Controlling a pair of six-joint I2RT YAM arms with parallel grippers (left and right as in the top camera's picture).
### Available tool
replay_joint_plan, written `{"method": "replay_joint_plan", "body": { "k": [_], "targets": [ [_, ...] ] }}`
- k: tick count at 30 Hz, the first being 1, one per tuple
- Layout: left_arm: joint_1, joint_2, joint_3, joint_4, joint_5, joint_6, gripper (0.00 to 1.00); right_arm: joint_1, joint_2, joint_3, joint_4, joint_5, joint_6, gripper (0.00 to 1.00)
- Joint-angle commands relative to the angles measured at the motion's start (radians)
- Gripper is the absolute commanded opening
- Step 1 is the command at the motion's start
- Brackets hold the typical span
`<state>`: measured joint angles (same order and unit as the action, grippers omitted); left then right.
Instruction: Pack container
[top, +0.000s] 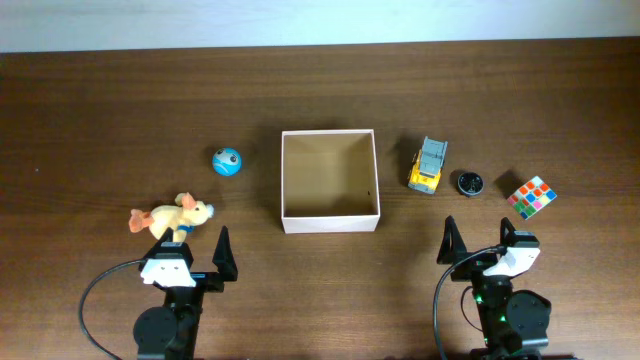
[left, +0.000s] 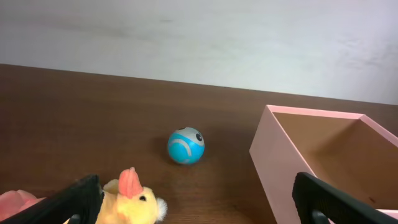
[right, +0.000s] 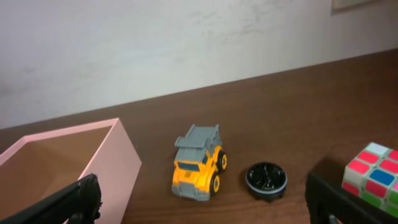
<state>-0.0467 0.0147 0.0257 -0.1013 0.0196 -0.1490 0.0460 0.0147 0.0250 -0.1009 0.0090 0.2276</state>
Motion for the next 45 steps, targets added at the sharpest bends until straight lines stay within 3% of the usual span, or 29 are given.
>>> {"method": "replay_joint_plan", "body": {
  "k": [1,6,10,18,23,32,39,45],
  "targets": [
    [-0.003,-0.009,-0.006,0.003,0.011,0.02,0.99,0.006,-0.006,0.08,-0.046,-0.035,-0.011,0.99],
    [-0.003,-0.009,-0.006,0.003,0.011,0.02,0.99,0.006,0.045,0.236,-0.15,-0.07,-0.011,0.99],
    [-0.003,-0.008,-0.006,0.003,0.011,0.02,0.99,0.006,0.19,0.428,-0.276,-0.085,-0.011,0.99],
    [-0.003,-0.009,-0.006,0.003,0.011,0.02,0.99,0.006,0.764,0.967,-0.747,-0.085,-0.011,0.99],
    [-0.003,-0.009,-0.006,0.003,0.011,0.02,0.99,0.006,1.071,1.205,-0.94,-0.085,-0.01,0.99],
    [-0.003,-0.009,-0.006,0.003,0.011,0.02,0.99,0.004,1.409,1.252,-1.01,-0.077,-0.051,0.99],
    [-0.003,-0.009,-0.006,0.003,0.011,0.02,0.99,-0.054,1.399,1.255,-0.985,-0.076,-0.045,0.99],
    [-0.003,-0.009,-0.006,0.003,0.011,0.02,0.99,-0.235,1.363,1.255,-0.988,-0.069,-0.044,0.99]
  ]
}}
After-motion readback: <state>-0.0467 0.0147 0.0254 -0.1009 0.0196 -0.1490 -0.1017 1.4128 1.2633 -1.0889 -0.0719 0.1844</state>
